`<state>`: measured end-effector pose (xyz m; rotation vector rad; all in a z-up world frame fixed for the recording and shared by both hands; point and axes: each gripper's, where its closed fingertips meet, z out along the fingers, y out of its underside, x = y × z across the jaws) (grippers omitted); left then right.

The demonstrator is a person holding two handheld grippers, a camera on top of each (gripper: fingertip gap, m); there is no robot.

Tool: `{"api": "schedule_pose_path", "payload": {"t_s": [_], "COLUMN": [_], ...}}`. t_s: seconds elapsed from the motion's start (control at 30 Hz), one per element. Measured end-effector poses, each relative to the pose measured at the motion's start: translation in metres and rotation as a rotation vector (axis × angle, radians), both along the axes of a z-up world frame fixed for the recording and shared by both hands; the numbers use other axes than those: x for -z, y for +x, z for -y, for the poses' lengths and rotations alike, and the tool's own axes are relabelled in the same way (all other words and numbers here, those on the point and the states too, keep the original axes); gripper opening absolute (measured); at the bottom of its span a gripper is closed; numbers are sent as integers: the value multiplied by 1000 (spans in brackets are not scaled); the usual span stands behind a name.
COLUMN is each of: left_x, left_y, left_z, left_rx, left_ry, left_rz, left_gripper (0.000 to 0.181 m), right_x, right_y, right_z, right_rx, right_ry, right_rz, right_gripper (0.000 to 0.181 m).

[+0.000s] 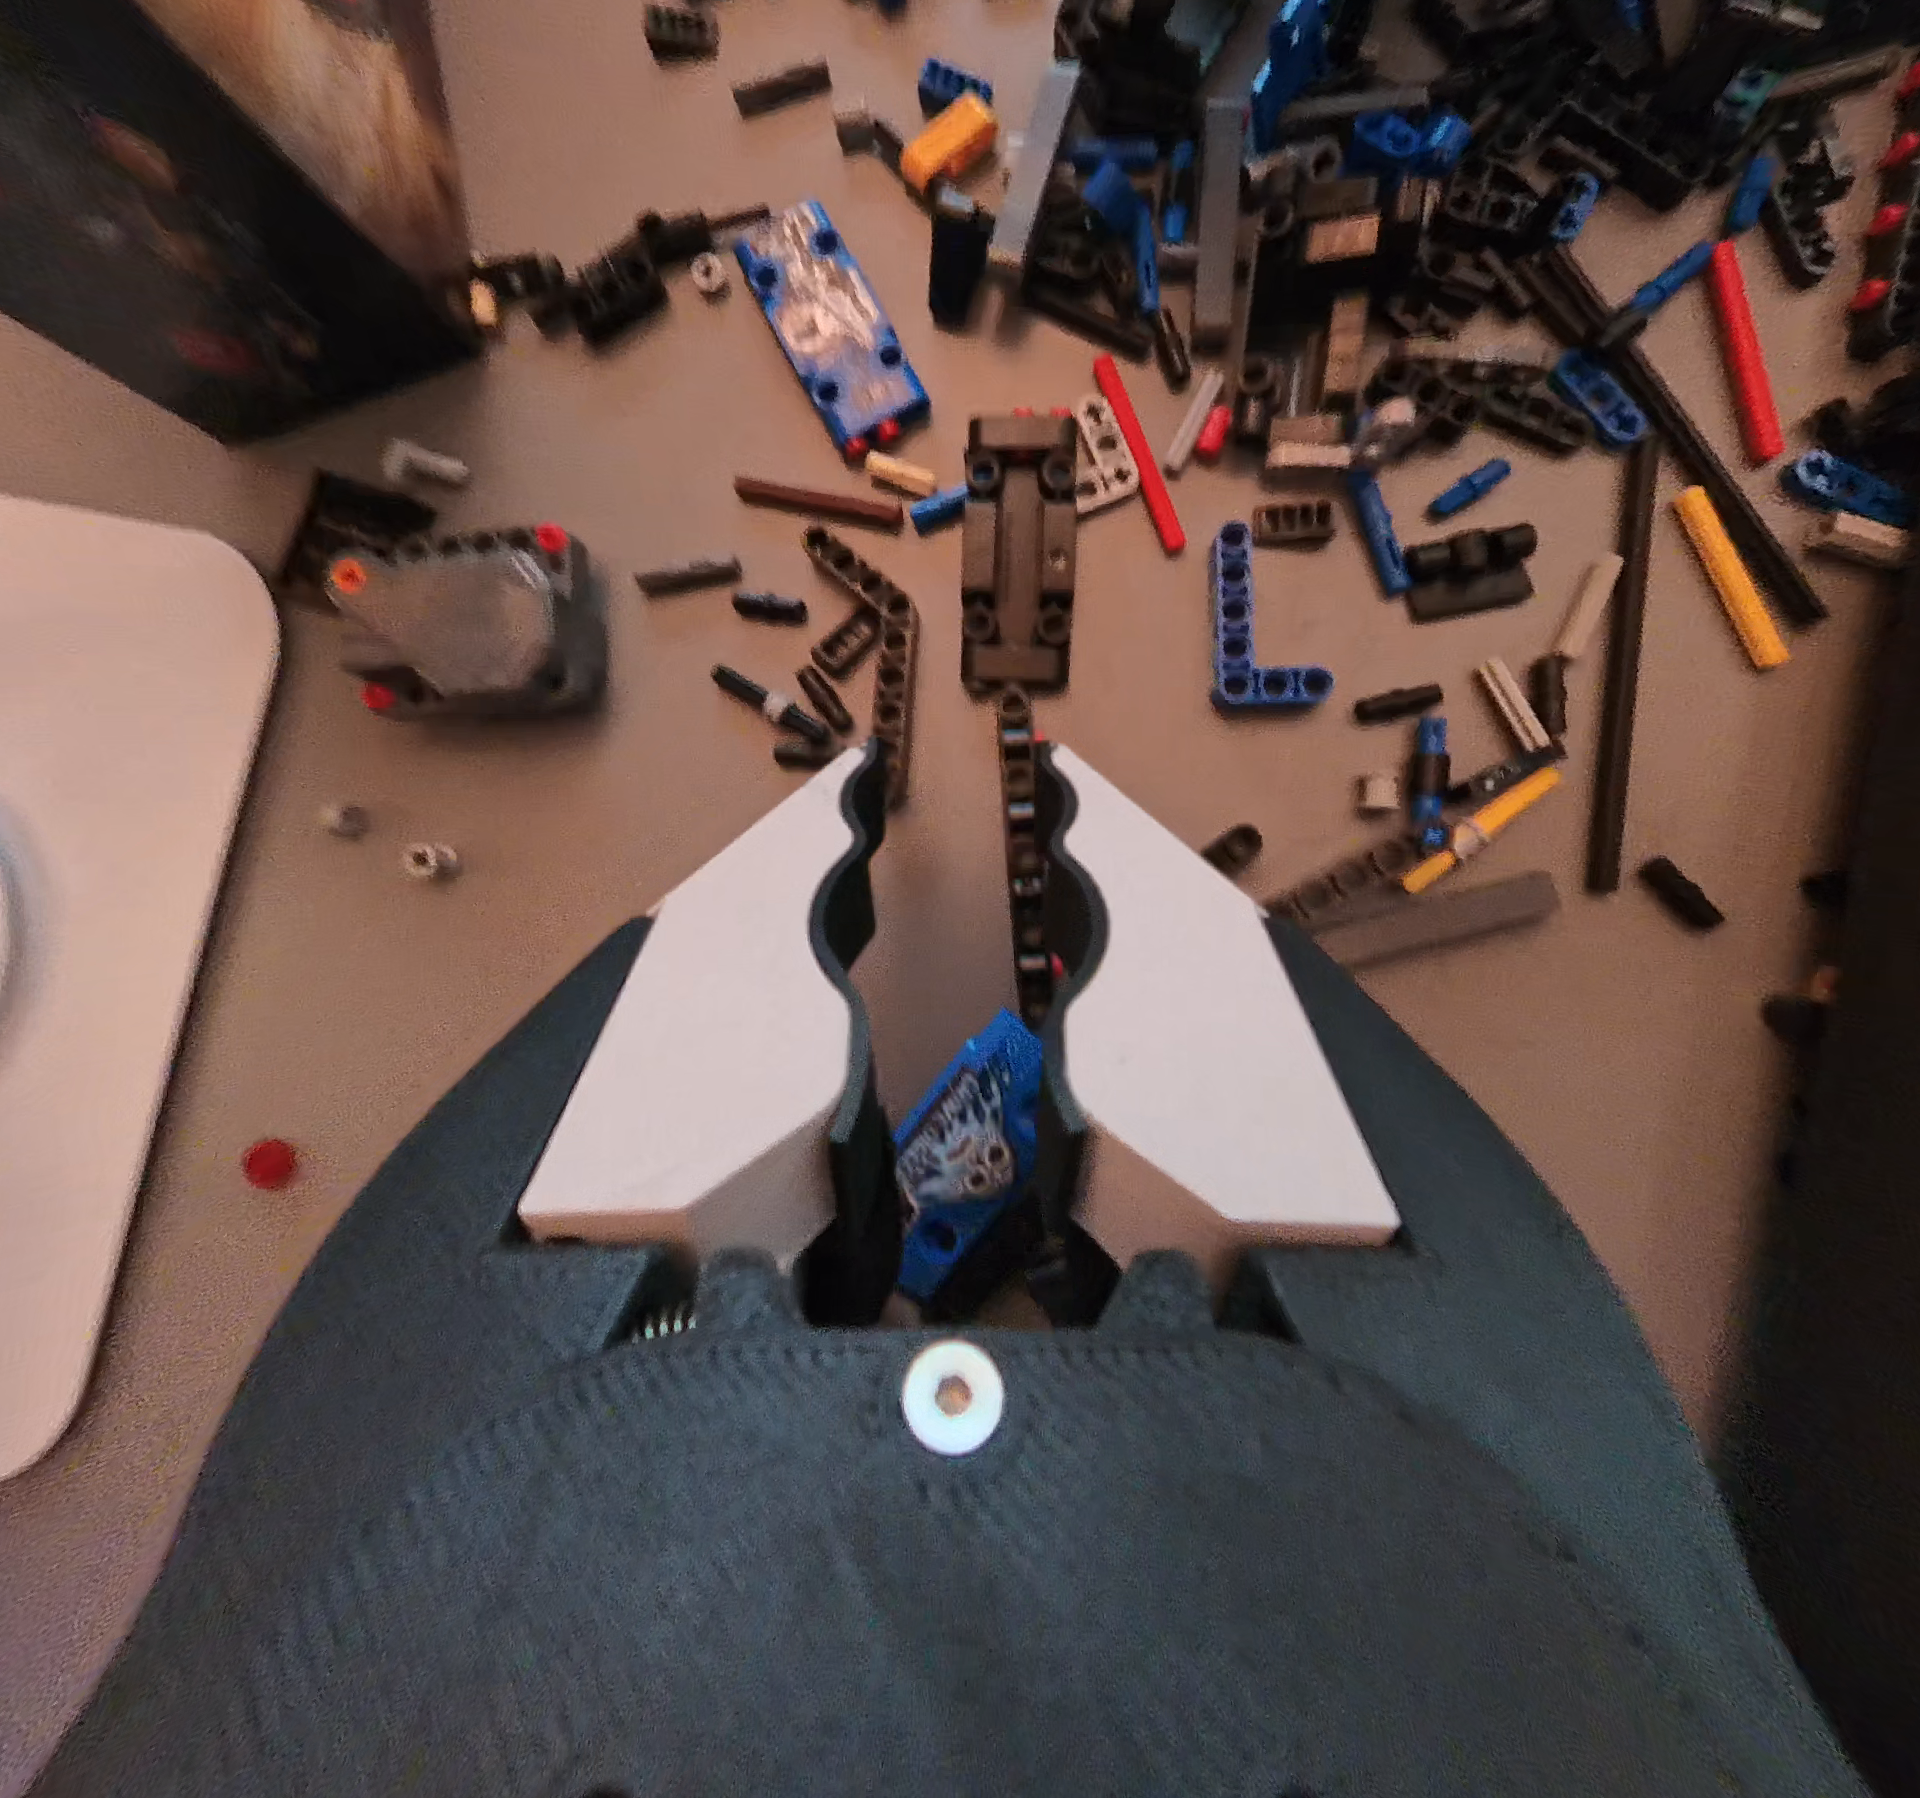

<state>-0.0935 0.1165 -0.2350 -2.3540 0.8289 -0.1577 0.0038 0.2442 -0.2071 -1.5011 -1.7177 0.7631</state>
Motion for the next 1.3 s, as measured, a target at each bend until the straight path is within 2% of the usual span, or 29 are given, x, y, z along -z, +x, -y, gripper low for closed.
{"api": "schedule_pose_path", "payload": {"t_s": [0.2, 0.3, 0.4, 0.63, 0.7, 0.83, 0.97, 1.03, 1.13, 1.3], "left_x": [17, 13, -1, -3, -7, -20, -3, 10, 21, 21], "left_y": [-5, -7, -9, -51, -55, -19, 31, 45, 53, 53], "left_z": [13, 14, 21, 47, 55, 62, 62, 59, 63, 59], "left_rx": [-8, -8, -25, -181, -198, -53, 162, 223, 257, 262], "left_ry": [-100, -86, -55, -72, -71, -35, -92, -136, -187, -170], "left_rz": [-9, -30, 17, 25, 46, 118, 44, -26, -24, 25], "left_gripper": [18, 20, 25, 28, 33, 35, 31, 29, 21, 5], "right_x": [2, 3, 4, 3, 2, 1, 3, 3, 2, -1], "right_y": [1, 1, 2, 3, 3, 3, 3, 4, 3, 2], "right_z": [2, 4, 4, 3, 3, 4, 5, 5, 6, 13], "right_rx": [-12, -21, -24, -25, -28, -32, -35, -36, -38, -62], "right_ry": [-3, 2, 0, -6, -7, -8, -10, -9, -7, -11], "right_rz": [8, 13, 14, 5, 1, 0, 2, 3, 0, -11], "right_gripper": [19, 18, 18, 17, 17, 17, 17, 17, 17, 17]}}
